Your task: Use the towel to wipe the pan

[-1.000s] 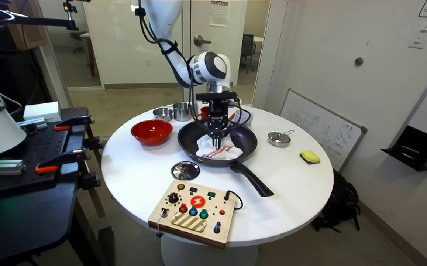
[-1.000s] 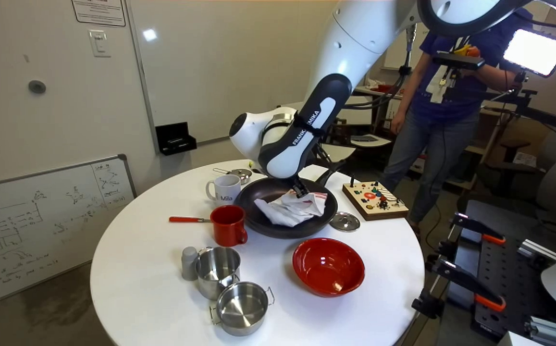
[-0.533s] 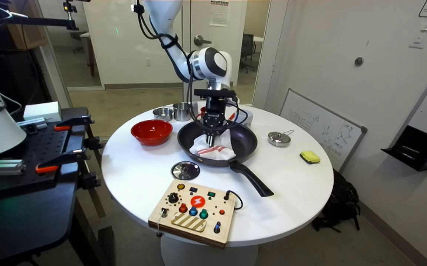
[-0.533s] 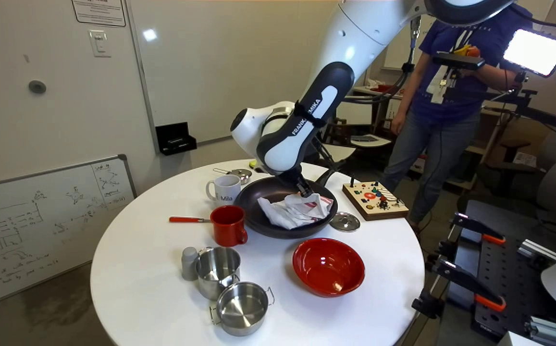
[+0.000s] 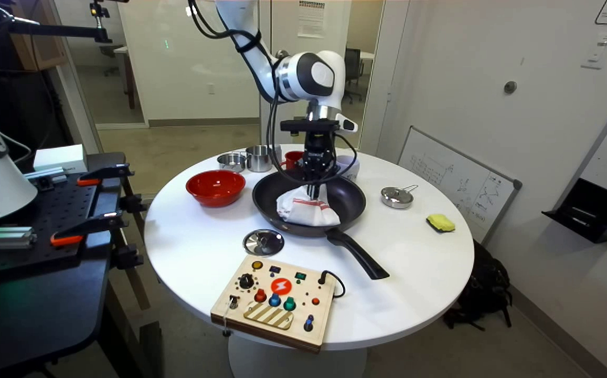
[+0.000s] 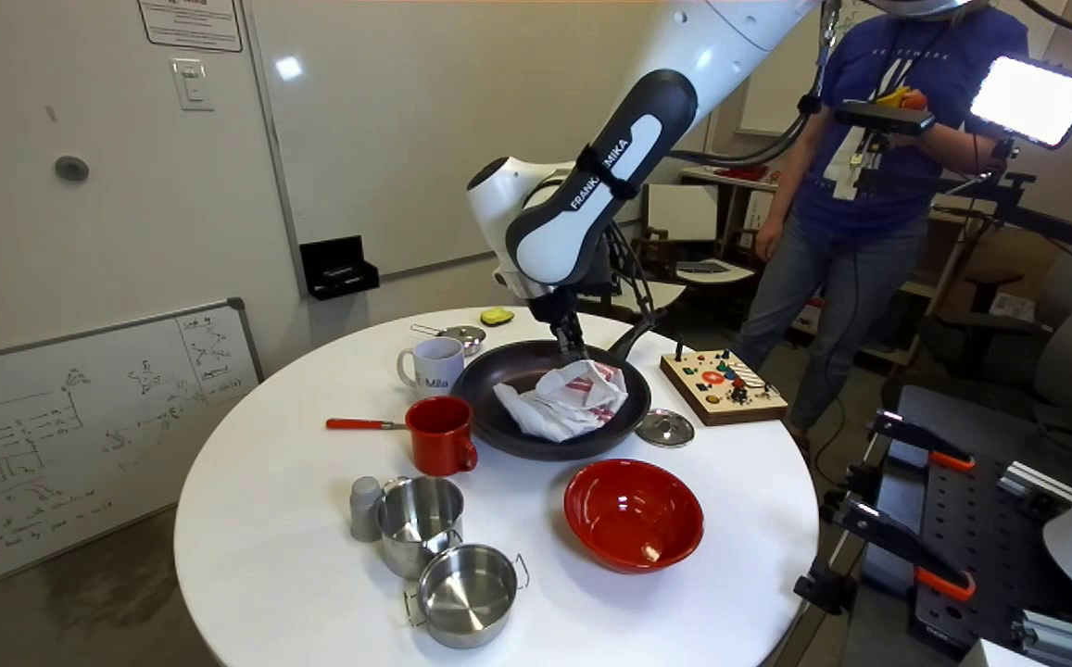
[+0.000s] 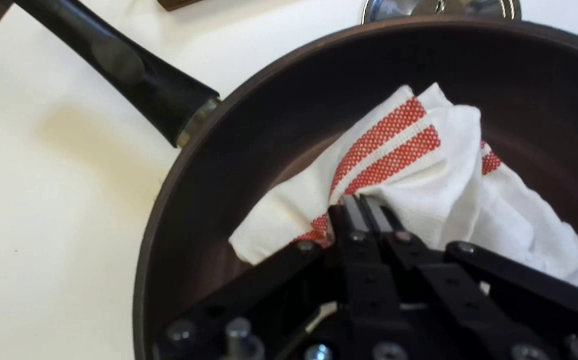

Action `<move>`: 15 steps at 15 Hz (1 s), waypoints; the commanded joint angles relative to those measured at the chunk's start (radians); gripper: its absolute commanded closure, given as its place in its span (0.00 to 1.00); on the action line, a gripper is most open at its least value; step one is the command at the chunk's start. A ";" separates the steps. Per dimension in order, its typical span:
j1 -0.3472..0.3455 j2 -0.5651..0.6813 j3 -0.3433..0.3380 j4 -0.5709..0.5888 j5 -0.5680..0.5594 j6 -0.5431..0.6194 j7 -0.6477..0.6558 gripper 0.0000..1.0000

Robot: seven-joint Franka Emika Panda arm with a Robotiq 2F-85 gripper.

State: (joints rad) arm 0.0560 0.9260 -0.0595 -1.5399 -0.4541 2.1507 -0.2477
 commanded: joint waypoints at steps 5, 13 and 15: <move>0.009 -0.120 -0.031 -0.213 0.012 0.294 0.235 0.39; -0.067 -0.297 0.008 -0.433 0.142 0.471 0.211 0.00; -0.110 -0.366 0.042 -0.481 0.207 0.489 0.161 0.00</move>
State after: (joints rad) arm 0.0117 0.6967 -0.0707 -1.8981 -0.3346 2.6017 -0.0066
